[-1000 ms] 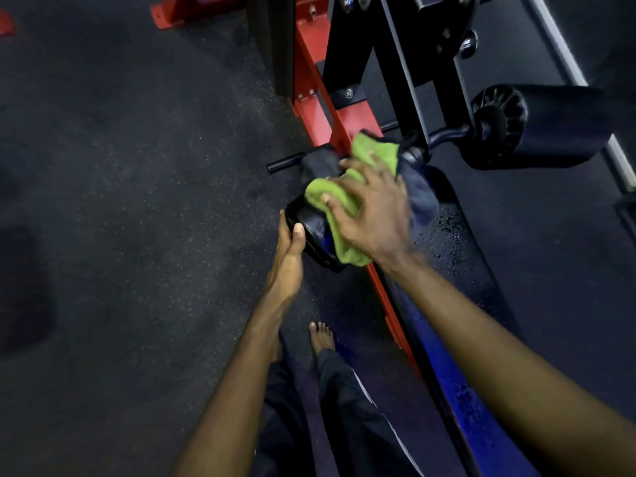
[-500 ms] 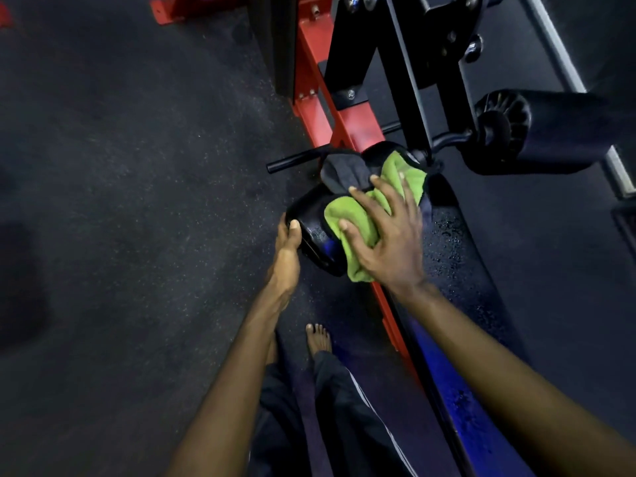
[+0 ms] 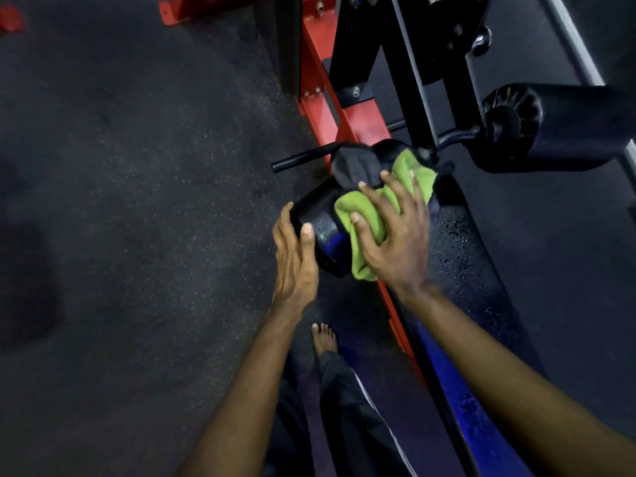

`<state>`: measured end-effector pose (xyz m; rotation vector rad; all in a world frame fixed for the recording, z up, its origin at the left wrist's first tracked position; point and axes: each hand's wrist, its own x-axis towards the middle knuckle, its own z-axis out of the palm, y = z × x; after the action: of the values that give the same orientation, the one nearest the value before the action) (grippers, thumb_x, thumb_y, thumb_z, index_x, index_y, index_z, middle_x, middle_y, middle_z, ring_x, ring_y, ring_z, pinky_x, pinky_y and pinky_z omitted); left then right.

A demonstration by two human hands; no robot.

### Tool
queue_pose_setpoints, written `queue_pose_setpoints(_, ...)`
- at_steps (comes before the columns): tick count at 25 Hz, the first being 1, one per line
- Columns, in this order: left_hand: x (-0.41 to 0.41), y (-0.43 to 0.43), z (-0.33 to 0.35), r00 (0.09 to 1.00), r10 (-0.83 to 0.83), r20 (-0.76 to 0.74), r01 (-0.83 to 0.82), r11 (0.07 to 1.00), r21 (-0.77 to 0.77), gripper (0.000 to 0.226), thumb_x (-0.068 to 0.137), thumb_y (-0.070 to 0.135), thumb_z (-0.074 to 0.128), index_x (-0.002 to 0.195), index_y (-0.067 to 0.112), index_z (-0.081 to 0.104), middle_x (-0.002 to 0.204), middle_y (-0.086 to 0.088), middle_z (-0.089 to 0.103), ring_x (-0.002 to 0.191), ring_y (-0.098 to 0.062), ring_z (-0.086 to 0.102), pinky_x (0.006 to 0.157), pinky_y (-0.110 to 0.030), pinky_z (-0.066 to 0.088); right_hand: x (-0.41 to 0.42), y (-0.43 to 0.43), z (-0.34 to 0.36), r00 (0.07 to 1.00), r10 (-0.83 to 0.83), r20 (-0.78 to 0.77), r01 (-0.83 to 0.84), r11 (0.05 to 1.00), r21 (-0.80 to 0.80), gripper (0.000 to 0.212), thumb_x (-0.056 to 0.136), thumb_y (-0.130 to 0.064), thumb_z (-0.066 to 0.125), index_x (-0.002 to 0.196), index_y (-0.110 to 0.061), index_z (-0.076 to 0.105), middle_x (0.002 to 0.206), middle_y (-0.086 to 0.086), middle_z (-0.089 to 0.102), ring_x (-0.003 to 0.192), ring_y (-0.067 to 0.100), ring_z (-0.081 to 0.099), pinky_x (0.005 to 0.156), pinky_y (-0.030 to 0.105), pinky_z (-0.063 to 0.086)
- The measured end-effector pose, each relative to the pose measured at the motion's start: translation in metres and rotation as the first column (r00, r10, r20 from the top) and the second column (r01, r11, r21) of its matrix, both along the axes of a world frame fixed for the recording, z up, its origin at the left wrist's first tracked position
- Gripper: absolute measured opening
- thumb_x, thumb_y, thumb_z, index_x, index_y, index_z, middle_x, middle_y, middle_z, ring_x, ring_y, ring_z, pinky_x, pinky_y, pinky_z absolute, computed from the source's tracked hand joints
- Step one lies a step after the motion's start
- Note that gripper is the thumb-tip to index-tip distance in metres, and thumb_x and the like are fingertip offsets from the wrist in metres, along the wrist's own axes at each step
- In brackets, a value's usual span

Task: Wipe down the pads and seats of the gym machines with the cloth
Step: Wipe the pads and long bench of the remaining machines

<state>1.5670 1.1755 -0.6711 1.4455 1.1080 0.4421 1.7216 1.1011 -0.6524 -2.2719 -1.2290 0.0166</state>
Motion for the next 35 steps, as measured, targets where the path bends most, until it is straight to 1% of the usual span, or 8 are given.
queue_pose_setpoints(7, 0.008, 0.011, -0.002, 0.997, 0.017, -0.075, -0.017, 1.000, 0.001, 0.050, 0.108, 0.042, 0.026, 0.152, 0.018, 0.029, 0.147, -0.010, 0.034, 0.104, 0.025, 0.037, 0.082, 0.010, 0.025, 0.024, -0.004, -0.006, 0.997, -0.055, -0.049, 0.059, 0.994, 0.088, 0.044, 0.095, -0.043, 0.064, 0.138, -0.031, 0.063, 0.154, -0.001, 0.047, 0.152, 0.026, 0.027, 0.116, 0.062, 0.030)
queue_pose_setpoints(11, 0.001, 0.009, 0.000, 0.997, 0.010, -0.075, -0.004, 0.997, 0.082, 0.052, 0.106, 0.047, 0.027, 0.154, 0.025, 0.026, 0.154, -0.005, 0.032, 0.131, -0.003, 0.035, 0.114, -0.029, 0.034, 0.003, 0.009, -0.014, 0.944, -0.289, -0.160, 0.312, 0.940, 0.141, 0.042, 0.097, -0.044, 0.063, 0.137, -0.030, 0.063, 0.154, -0.003, 0.046, 0.149, 0.028, 0.033, 0.123, 0.047, 0.021)
queue_pose_setpoints(16, -0.007, -0.004, -0.008, 0.982, -0.083, -0.172, 0.138, 0.930, 0.341, 0.059, 0.103, 0.056, 0.024, 0.157, 0.031, 0.017, 0.163, -0.002, 0.019, 0.149, -0.019, 0.023, 0.120, -0.051, 0.024, -0.013, -0.026, -0.020, 0.997, 0.054, -0.059, -0.049, 0.996, 0.080, 0.047, 0.100, -0.037, 0.062, 0.145, -0.026, 0.056, 0.159, 0.005, 0.040, 0.153, 0.032, 0.023, 0.126, 0.044, 0.017)
queue_pose_setpoints(23, 0.001, 0.012, -0.001, 0.991, -0.083, -0.103, 0.094, 0.989, 0.115, 0.050, 0.107, 0.045, 0.028, 0.153, 0.026, 0.027, 0.153, -0.007, 0.031, 0.122, -0.011, 0.041, 0.101, -0.027, 0.030, 0.014, 0.007, -0.003, 0.923, -0.313, -0.223, 0.345, 0.931, 0.122, 0.043, 0.096, -0.050, 0.059, 0.136, -0.034, 0.062, 0.155, -0.006, 0.043, 0.149, 0.021, 0.029, 0.117, 0.059, 0.032)
queue_pose_setpoints(26, 0.006, 0.021, -0.007, 0.996, -0.054, -0.064, 0.057, 0.997, 0.045, 0.043, 0.109, 0.037, 0.030, 0.148, 0.020, 0.035, 0.147, -0.006, 0.038, 0.122, -0.007, 0.037, 0.100, -0.022, 0.028, -0.020, -0.008, -0.016, 0.964, -0.222, -0.147, 0.244, 0.956, 0.162, 0.040, 0.096, -0.039, 0.064, 0.134, -0.028, 0.064, 0.154, 0.001, 0.045, 0.150, 0.020, 0.022, 0.123, 0.043, 0.019)
queue_pose_setpoints(29, 0.008, 0.030, -0.010, 0.998, -0.037, -0.057, 0.037, 0.999, -0.012, 0.044, 0.105, 0.046, 0.030, 0.140, 0.022, 0.042, 0.138, 0.000, 0.045, 0.129, -0.012, 0.038, 0.110, -0.032, 0.032, -0.035, -0.029, -0.025, 0.996, 0.021, -0.082, -0.011, 0.992, 0.124, 0.043, 0.097, -0.036, 0.063, 0.139, -0.028, 0.062, 0.157, 0.001, 0.043, 0.154, 0.026, 0.019, 0.122, 0.052, 0.024)
queue_pose_setpoints(32, 0.012, 0.020, 0.000, 0.989, -0.029, -0.142, 0.051, 0.986, 0.157, 0.047, 0.108, 0.038, 0.030, 0.148, 0.015, 0.040, 0.149, -0.008, 0.039, 0.132, -0.012, 0.038, 0.105, -0.019, 0.027, -0.011, -0.020, -0.017, 0.997, -0.050, -0.066, 0.055, 0.995, 0.084, 0.044, 0.096, -0.041, 0.060, 0.139, -0.032, 0.060, 0.157, 0.000, 0.042, 0.154, 0.026, 0.019, 0.117, 0.063, 0.028)
queue_pose_setpoints(35, 0.011, 0.008, 0.000, 0.987, -0.098, -0.128, 0.134, 0.943, 0.305, 0.057, 0.106, 0.043, 0.029, 0.153, 0.011, 0.032, 0.157, -0.010, 0.030, 0.144, -0.021, 0.032, 0.120, -0.037, 0.027, 0.012, -0.007, -0.009, 0.959, -0.223, -0.172, 0.246, 0.961, 0.125, 0.044, 0.095, -0.046, 0.059, 0.137, -0.032, 0.061, 0.157, -0.001, 0.042, 0.152, 0.027, 0.025, 0.119, 0.058, 0.027)
